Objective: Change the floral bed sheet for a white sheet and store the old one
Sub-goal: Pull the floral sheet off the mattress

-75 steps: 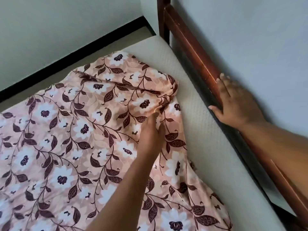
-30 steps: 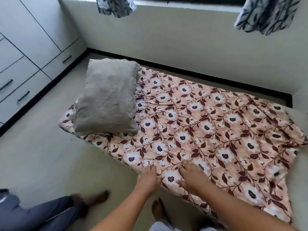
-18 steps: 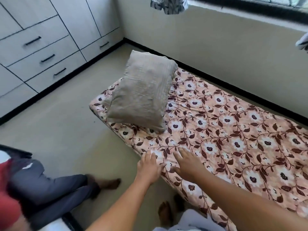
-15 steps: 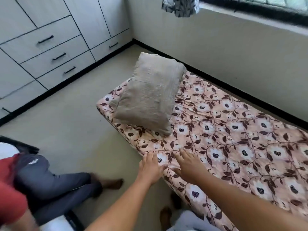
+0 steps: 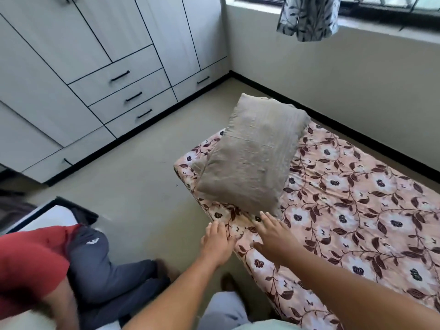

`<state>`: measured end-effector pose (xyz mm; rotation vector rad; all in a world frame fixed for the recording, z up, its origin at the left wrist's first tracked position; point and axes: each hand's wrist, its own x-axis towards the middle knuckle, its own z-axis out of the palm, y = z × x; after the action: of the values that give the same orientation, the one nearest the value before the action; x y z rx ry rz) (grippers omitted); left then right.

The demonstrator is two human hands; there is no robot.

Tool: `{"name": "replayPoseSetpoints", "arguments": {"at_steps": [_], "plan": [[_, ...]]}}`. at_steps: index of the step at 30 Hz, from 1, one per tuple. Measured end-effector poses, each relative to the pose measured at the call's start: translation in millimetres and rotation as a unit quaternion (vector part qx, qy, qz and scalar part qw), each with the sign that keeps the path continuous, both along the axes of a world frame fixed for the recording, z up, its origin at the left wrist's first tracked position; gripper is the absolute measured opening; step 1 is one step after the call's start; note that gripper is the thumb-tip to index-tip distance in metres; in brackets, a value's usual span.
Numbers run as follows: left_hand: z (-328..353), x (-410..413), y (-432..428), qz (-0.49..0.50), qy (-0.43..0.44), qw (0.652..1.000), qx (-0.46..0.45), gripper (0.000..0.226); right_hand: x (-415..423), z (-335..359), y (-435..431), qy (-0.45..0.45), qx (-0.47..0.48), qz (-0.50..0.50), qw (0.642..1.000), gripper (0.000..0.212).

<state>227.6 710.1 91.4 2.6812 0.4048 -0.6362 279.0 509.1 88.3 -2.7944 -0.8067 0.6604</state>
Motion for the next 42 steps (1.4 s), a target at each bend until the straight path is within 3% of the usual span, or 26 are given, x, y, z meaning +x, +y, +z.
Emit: {"name": "replayPoseSetpoints", "arguments": {"at_steps": [11,22,36,42], "plan": [[-68,158,150,0.071,-0.017,0.996,-0.043,0.076,156,-21,179,-0.029,-0.025,0.067,0.997,0.073],[-101,311,343,0.084,0.070,0.992,-0.058,0.073,312,-44,378,0.054,-0.068,0.059,0.994,0.071],[-109,385,392,0.180,0.087,0.969,-0.145,0.061,376,-48,423,0.079,-0.093,0.078,0.989,0.068],[-166,404,407,0.251,0.109,0.939,-0.210,0.066,411,-92,450,0.106,-0.137,0.097,0.980,0.068]]}}
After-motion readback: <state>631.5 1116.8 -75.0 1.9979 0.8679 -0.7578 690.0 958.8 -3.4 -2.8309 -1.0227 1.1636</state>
